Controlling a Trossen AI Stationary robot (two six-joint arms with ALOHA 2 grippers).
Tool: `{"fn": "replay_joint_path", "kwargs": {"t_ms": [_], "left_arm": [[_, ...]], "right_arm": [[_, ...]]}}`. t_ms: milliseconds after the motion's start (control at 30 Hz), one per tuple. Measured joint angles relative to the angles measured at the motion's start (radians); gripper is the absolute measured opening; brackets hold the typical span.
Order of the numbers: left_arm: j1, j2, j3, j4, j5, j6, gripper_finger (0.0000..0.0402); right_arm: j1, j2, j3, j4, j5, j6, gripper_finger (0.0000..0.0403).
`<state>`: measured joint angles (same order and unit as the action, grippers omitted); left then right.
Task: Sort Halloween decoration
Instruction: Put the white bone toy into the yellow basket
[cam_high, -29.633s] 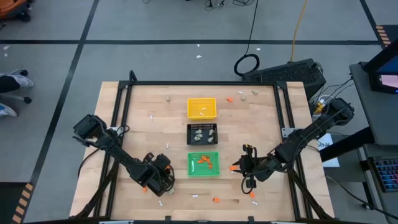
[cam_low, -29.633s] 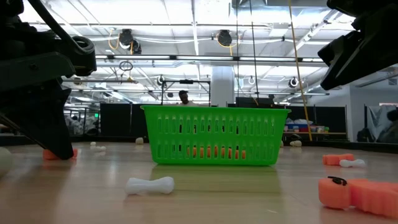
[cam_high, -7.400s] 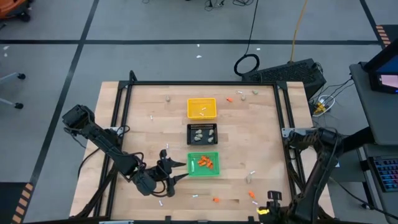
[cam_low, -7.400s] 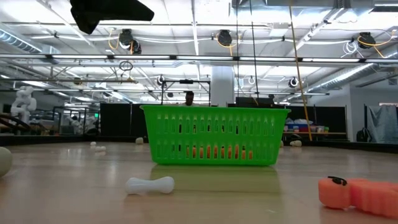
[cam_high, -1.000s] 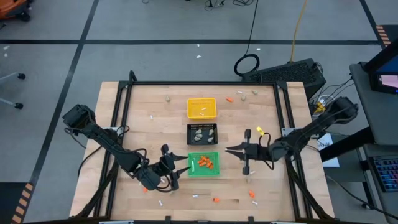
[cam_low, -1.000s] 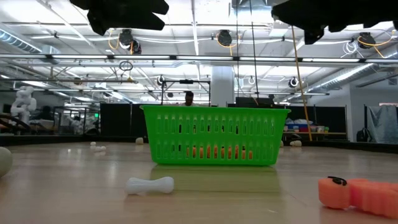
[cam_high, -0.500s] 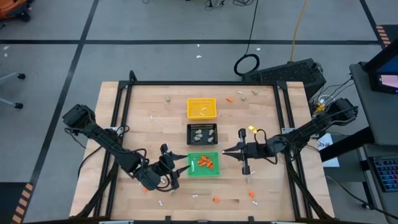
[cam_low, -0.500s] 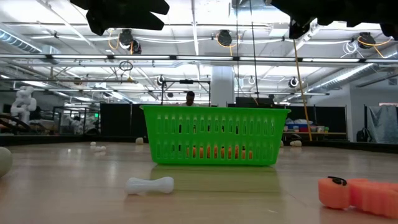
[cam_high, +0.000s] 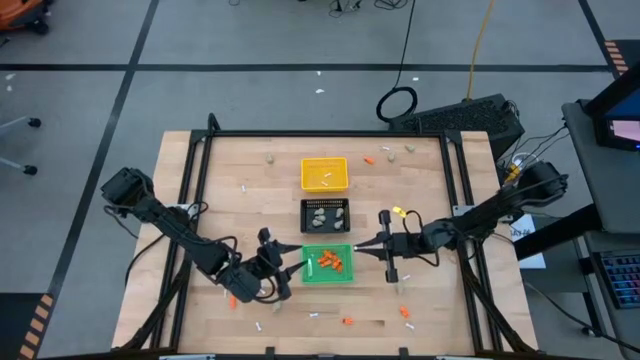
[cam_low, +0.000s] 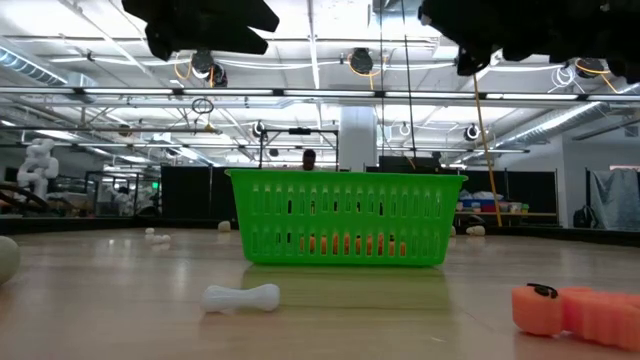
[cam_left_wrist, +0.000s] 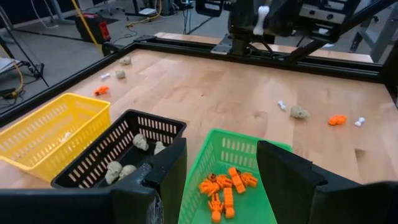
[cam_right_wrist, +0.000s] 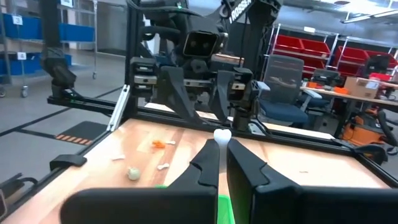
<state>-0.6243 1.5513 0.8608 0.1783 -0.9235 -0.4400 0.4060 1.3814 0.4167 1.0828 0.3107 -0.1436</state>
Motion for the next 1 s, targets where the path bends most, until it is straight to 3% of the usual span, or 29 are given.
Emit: {"fn": "replay_joint_path", "kwargs": {"t_ms": [1000], "left_arm": [[0.016,0.000,0.000,-0.004,0.000,0.002,0.0193]], "right_arm": [[-0.010,0.019,0.000,0.013,0.000,-0.045,0.0000]]}}
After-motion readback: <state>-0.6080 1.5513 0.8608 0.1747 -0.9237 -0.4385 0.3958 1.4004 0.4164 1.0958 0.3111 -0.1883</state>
